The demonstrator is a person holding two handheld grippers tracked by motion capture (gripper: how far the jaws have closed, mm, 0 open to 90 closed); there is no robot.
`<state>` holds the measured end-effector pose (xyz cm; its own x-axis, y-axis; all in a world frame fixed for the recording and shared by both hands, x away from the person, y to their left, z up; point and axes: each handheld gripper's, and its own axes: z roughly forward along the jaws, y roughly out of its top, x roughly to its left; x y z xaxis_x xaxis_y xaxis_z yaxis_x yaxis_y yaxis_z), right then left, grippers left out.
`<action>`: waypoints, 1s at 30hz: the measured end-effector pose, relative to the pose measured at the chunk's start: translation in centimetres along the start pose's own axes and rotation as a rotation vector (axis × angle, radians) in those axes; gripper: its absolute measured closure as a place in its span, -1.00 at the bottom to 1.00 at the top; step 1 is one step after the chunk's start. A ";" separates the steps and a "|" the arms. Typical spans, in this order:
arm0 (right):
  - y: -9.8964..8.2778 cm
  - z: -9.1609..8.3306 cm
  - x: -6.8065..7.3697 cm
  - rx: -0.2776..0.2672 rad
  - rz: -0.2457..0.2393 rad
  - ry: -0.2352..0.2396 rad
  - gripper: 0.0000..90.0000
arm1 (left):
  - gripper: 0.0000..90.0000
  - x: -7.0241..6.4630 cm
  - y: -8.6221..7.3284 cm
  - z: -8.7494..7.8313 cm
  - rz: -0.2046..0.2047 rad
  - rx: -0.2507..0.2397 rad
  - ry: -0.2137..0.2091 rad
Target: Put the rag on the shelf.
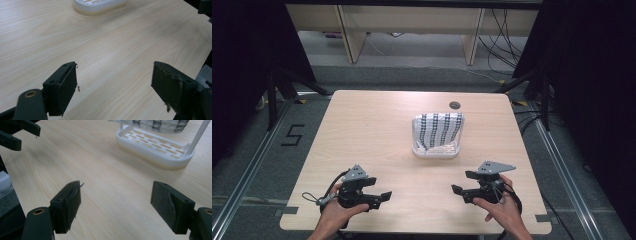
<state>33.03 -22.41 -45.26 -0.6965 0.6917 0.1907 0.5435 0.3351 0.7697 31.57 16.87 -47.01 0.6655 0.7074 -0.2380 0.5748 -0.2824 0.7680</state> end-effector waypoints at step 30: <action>-3.1 1.1 0.5 0.070 -0.059 -0.074 -0.53 | -0.57 0.4 -3.8 0.1 0.023 0.041 0.055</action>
<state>31.54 -22.44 -48.23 -0.6932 0.7139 0.0992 0.5358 0.4183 0.7335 29.68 18.18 -50.05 0.6524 0.7346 -0.1866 0.5795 -0.3247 0.7475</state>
